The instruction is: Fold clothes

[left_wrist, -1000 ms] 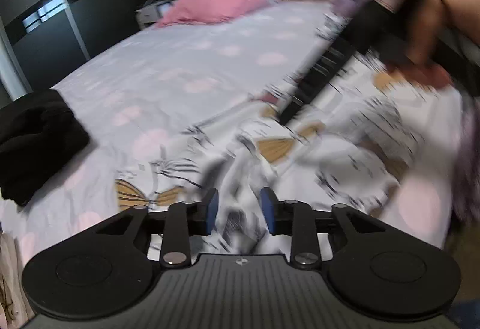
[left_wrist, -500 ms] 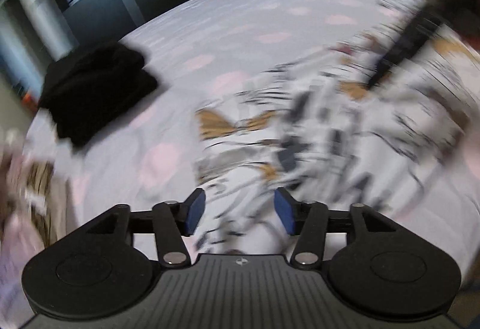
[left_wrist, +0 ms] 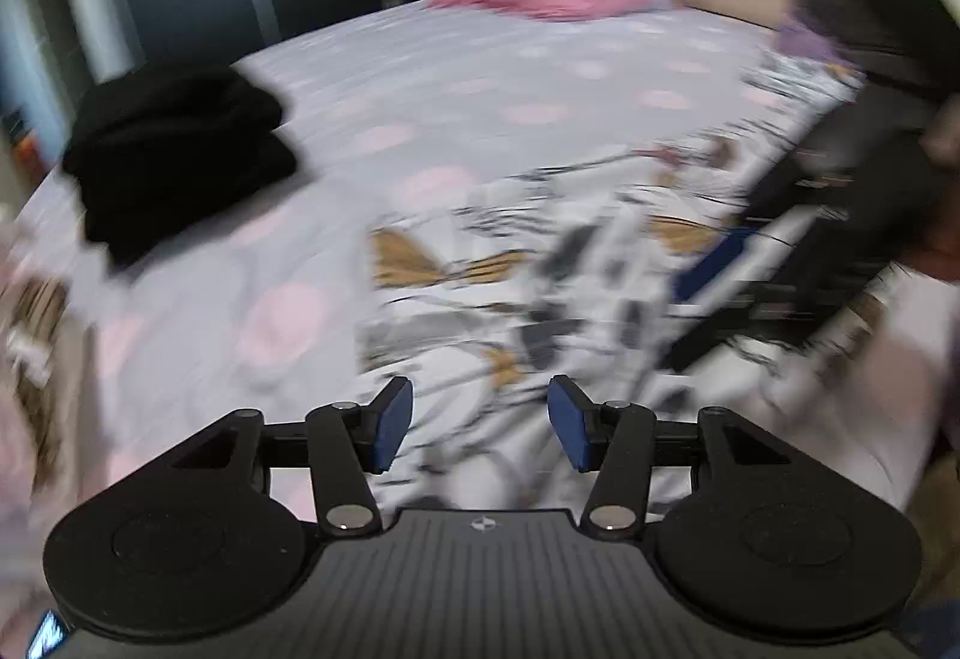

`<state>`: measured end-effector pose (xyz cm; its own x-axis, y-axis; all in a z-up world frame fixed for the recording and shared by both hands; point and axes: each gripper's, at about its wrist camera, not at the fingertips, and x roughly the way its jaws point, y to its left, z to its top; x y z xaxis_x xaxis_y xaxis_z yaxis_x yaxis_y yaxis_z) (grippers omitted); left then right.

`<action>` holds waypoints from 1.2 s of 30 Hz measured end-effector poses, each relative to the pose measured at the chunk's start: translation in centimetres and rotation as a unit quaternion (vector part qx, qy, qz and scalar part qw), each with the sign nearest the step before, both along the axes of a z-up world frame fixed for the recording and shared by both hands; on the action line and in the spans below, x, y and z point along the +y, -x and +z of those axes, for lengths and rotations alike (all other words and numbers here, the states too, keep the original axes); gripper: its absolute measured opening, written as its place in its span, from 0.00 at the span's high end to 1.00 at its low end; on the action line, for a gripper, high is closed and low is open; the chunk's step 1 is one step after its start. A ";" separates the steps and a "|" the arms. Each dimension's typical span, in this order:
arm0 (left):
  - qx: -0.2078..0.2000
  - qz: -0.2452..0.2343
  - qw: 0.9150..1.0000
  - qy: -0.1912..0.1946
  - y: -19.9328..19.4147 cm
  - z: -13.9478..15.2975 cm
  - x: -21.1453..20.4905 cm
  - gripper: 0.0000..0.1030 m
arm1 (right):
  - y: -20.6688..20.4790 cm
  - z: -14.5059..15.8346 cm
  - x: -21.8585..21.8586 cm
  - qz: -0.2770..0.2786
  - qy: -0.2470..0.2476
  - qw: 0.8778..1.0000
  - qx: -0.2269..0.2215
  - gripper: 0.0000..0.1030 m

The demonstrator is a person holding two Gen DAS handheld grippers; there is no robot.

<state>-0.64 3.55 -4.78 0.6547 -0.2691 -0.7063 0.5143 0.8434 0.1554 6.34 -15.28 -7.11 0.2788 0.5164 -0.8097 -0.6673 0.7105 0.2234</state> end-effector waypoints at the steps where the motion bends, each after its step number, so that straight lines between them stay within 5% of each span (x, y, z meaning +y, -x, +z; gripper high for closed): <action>1: -0.004 -0.017 1.000 -0.008 0.3 -0.3 -0.7 0.53 | 0.0 -0.2 0.1 0.002 0.002 1.000 -0.001 0.48; 3: -0.008 -0.044 0.999 -0.030 0.6 -1.1 -2.0 0.65 | -0.1 -0.5 0.2 0.005 0.006 1.000 -0.004 0.64; 6: -0.011 -0.071 0.996 -0.057 0.5 -2.4 -3.7 0.68 | 0.0 -0.5 0.3 0.016 0.013 1.000 -0.007 0.74; 11: -0.018 -0.082 0.994 -0.073 -0.2 -4.2 -5.6 0.70 | -0.1 -0.2 -0.4 0.009 0.018 1.000 0.008 0.70; 15: -0.020 -0.101 0.992 -0.079 -0.1 -4.7 -6.3 0.95 | -0.1 0.1 -1.2 -0.005 0.033 0.999 -0.005 0.64; 18: -0.028 -0.128 0.988 -0.087 1.5 -4.3 -6.2 0.98 | -0.6 0.2 -2.5 -0.044 0.045 0.998 -0.016 0.55; 25: -0.047 -0.211 0.965 -0.148 6.2 -5.0 -6.8 0.98 | -1.7 -0.4 -4.6 -0.087 0.049 0.995 0.011 0.55; 36: -0.109 -0.224 0.950 -0.189 7.1 -6.5 -8.4 0.86 | -0.7 -0.5 -4.3 -0.058 0.065 0.996 0.015 0.50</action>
<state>-7.73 -4.83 -11.24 0.6765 -0.3097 -0.6682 0.7291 0.4098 0.5482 7.07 -19.62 -7.61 0.3059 0.3715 -0.8766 -0.5731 0.8071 0.1420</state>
